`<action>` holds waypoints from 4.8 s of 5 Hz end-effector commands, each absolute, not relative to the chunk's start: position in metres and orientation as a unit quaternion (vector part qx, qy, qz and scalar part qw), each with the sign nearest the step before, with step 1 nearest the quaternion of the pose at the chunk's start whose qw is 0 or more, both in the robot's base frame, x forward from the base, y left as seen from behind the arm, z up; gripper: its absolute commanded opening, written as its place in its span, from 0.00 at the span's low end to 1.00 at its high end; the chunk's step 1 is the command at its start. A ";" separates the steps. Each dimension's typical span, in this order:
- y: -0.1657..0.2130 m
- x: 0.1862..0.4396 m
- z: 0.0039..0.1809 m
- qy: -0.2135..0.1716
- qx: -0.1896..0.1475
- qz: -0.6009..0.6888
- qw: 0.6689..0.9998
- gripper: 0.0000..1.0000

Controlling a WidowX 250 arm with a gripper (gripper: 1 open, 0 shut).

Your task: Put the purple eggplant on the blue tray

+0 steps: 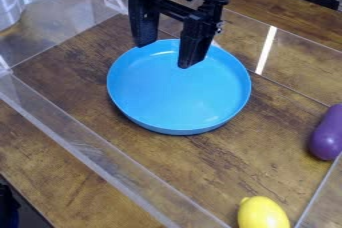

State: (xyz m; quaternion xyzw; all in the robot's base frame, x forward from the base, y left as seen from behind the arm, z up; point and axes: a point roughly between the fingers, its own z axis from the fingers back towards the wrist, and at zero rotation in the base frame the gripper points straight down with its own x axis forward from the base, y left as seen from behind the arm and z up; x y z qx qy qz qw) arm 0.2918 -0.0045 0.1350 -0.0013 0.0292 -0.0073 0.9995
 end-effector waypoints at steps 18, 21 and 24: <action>-0.131 0.416 0.045 0.022 -0.029 -0.010 0.999 1.00; -0.123 0.422 0.041 0.033 -0.021 -0.011 0.999 0.00; -0.119 0.416 0.077 0.029 -0.008 -0.024 0.999 0.00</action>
